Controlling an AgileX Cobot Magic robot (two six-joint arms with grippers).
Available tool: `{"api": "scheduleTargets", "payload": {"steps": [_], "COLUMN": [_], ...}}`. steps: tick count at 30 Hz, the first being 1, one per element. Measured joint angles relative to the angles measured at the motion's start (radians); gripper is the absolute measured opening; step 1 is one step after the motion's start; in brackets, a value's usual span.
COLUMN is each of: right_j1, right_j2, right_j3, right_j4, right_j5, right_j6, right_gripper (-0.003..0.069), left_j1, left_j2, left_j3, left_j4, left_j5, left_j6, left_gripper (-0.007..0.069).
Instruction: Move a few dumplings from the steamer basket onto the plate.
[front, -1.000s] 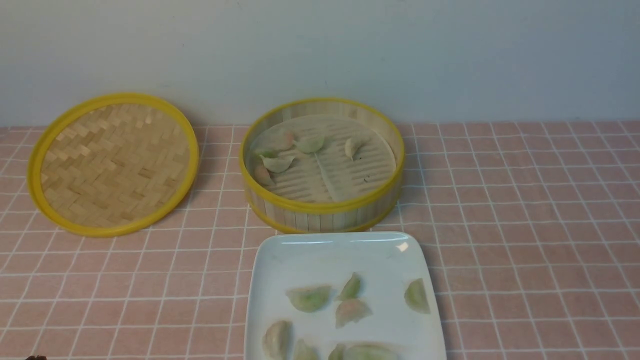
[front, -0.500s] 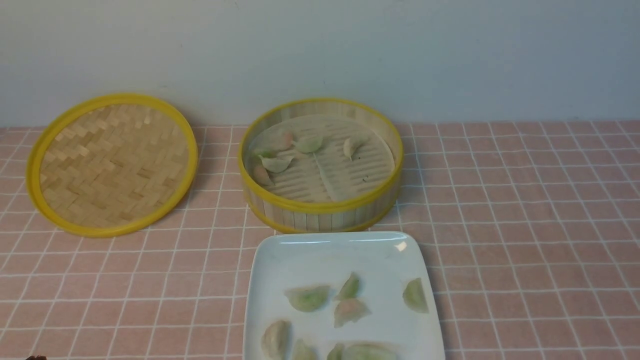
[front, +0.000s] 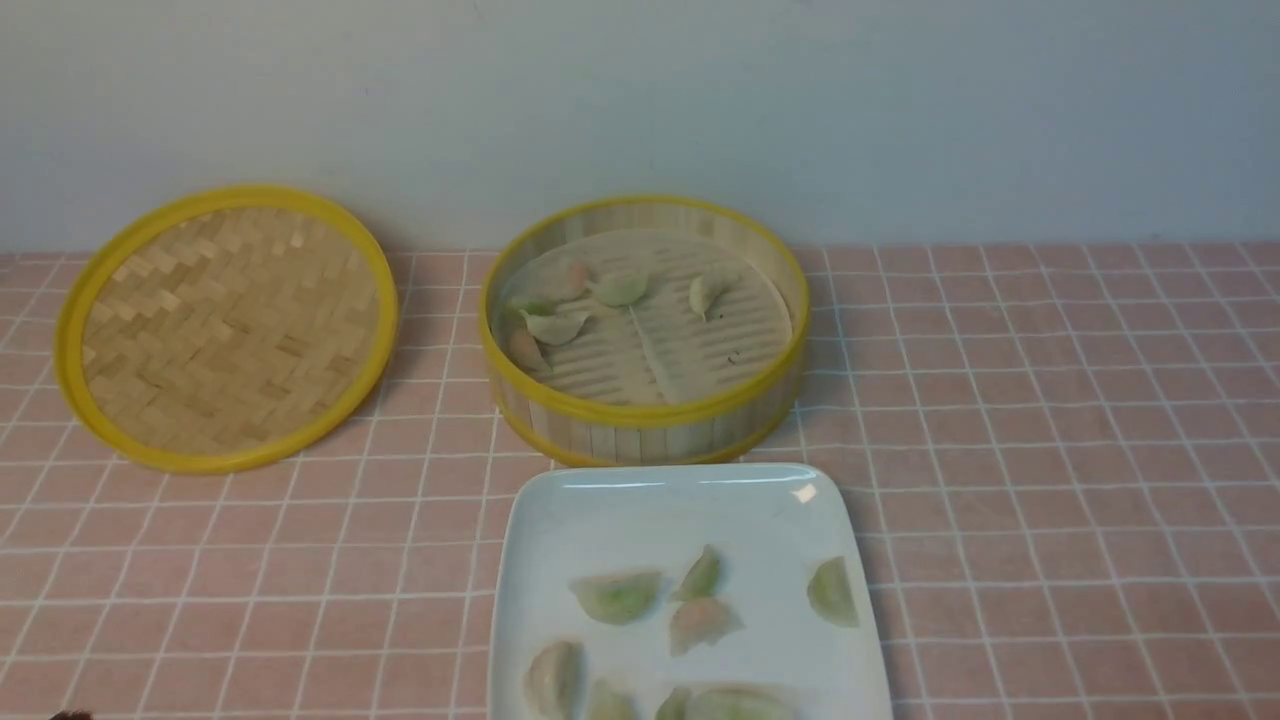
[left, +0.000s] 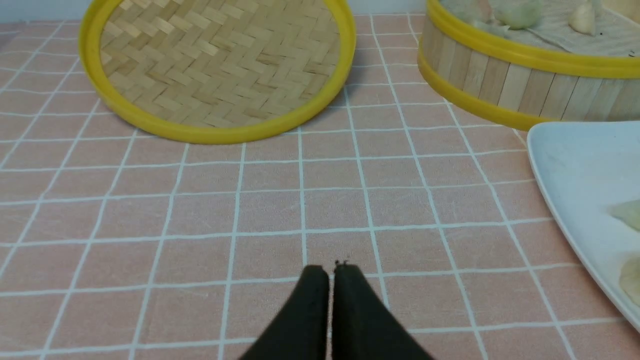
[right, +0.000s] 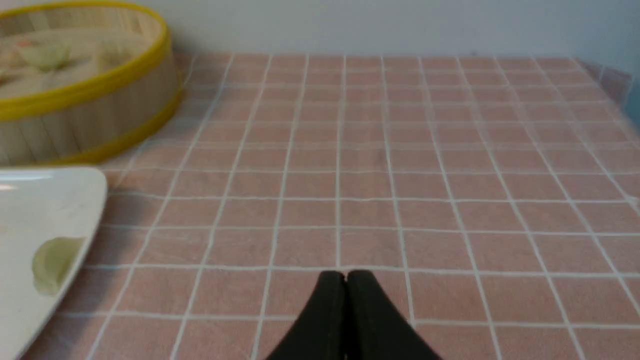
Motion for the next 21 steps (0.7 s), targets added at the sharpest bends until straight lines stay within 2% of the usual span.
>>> {"api": "scheduleTargets", "payload": {"steps": [4, 21], "right_j1": [0.000, 0.000], "right_j2": [0.000, 0.000], "right_j3": [0.007, 0.007], "right_j4": [0.000, 0.000], "right_j5": [-0.044, -0.044], "right_j6": [0.000, 0.000], "right_gripper": [-0.0015, -0.0015], "left_j1": [0.000, 0.000], "left_j2": [0.000, 0.000], "left_j3": [0.000, 0.000], "left_j4": [0.000, 0.000], "left_j5": [0.000, 0.000], "left_j6": [0.000, 0.000], "left_gripper": [-0.0006, -0.0006]}}
